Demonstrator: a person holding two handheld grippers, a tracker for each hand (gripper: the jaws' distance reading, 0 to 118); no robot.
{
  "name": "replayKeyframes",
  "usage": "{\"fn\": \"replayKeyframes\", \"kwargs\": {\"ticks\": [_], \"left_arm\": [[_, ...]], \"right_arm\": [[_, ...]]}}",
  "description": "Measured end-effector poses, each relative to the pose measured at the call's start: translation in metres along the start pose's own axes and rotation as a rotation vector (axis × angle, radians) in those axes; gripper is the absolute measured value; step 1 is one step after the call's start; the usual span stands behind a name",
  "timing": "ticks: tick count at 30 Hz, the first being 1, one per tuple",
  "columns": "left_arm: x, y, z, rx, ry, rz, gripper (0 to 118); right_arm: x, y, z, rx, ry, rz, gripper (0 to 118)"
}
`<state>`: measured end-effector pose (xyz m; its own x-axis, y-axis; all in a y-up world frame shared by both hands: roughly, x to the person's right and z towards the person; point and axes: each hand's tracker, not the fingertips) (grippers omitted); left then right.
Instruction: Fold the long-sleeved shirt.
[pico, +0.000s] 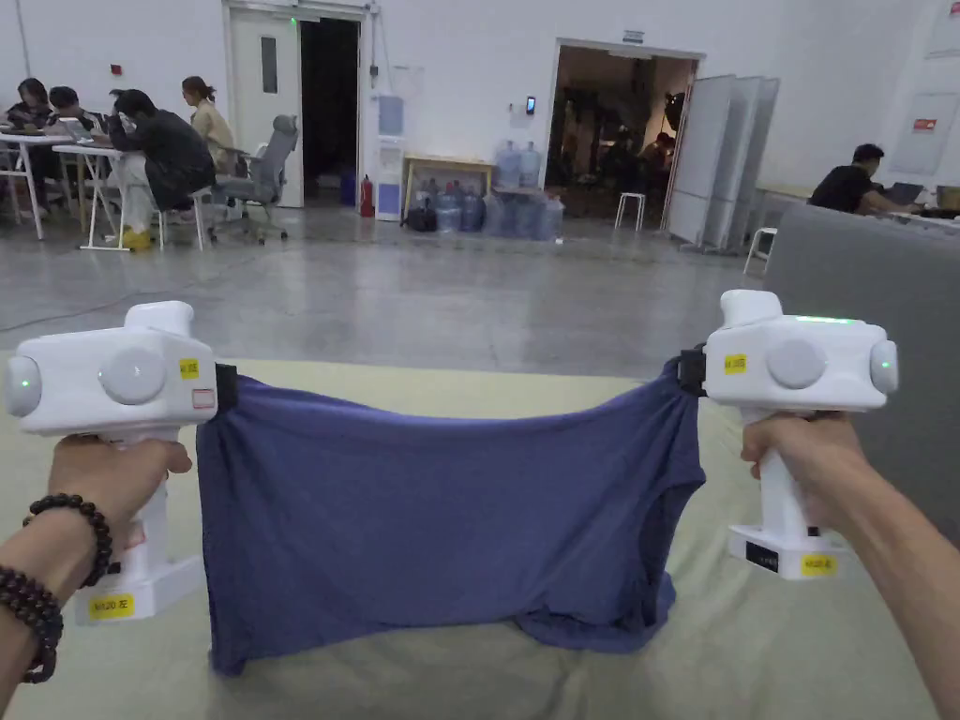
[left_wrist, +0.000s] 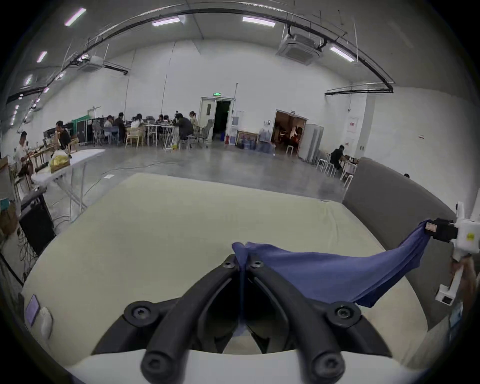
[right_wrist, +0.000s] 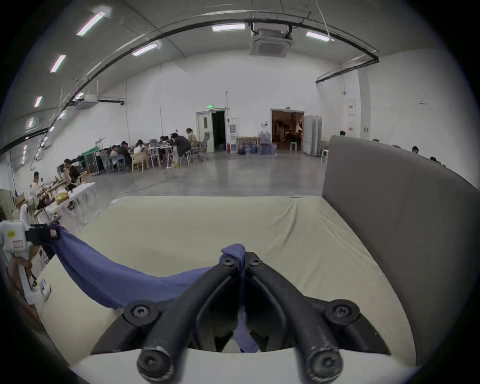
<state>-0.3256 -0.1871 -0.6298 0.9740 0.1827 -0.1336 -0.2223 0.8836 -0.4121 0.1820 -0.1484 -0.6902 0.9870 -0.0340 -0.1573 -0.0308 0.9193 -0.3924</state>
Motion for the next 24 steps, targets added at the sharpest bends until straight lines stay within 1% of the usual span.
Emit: {"fn": "replayKeyframes", "kwargs": {"ticks": [2,4,6,7,9,11,13,14,15,16,17,19,22,24], "left_arm": [[-0.007,-0.013,0.025,0.032,-0.038,0.028,0],[-0.012,-0.028,0.051,0.041,-0.068,0.010,0],[-0.012,-0.058,0.077,0.047,-0.111,-0.056,0],[-0.012,-0.077,0.092,0.031,-0.105,-0.087,0],[-0.016,-0.113,0.115,-0.031,-0.094,-0.120,0],[-0.023,-0.158,0.143,-0.097,-0.068,-0.096,0],[-0.033,-0.196,0.160,-0.182,-0.090,-0.077,0],[-0.038,-0.218,0.169,-0.220,-0.068,-0.075,0],[-0.041,-0.236,0.175,-0.255,-0.063,-0.084,0],[-0.046,-0.258,0.180,-0.329,-0.074,-0.126,0],[-0.048,-0.275,0.184,-0.390,-0.047,-0.147,0],[-0.053,-0.307,0.193,-0.507,-0.053,-0.188,0],[-0.065,-0.340,0.208,-0.605,-0.069,-0.134,0],[-0.078,-0.354,0.214,-0.625,-0.056,-0.086,0]], "right_arm": [[0.002,-0.011,0.029,0.044,0.025,0.013,0],[0.001,-0.027,0.059,0.051,0.052,0.024,0],[0.002,-0.056,0.087,0.033,0.082,0.041,0],[0.002,-0.073,0.101,0.003,0.103,0.051,0],[0.002,-0.110,0.129,-0.052,0.105,0.054,0],[0.004,-0.159,0.155,-0.151,0.135,0.077,0],[0.005,-0.204,0.174,-0.254,0.127,0.090,0],[0.005,-0.228,0.182,-0.315,0.135,0.096,0],[0.005,-0.248,0.188,-0.352,0.128,0.102,0],[0.006,-0.272,0.194,-0.426,0.150,0.116,0],[0.006,-0.291,0.198,-0.503,0.166,0.115,0],[0.012,-0.327,0.203,-0.653,0.218,0.133,0],[0.007,-0.365,0.214,-0.791,0.250,0.199,0],[0.005,-0.382,0.221,-0.864,0.273,0.193,0]]}}
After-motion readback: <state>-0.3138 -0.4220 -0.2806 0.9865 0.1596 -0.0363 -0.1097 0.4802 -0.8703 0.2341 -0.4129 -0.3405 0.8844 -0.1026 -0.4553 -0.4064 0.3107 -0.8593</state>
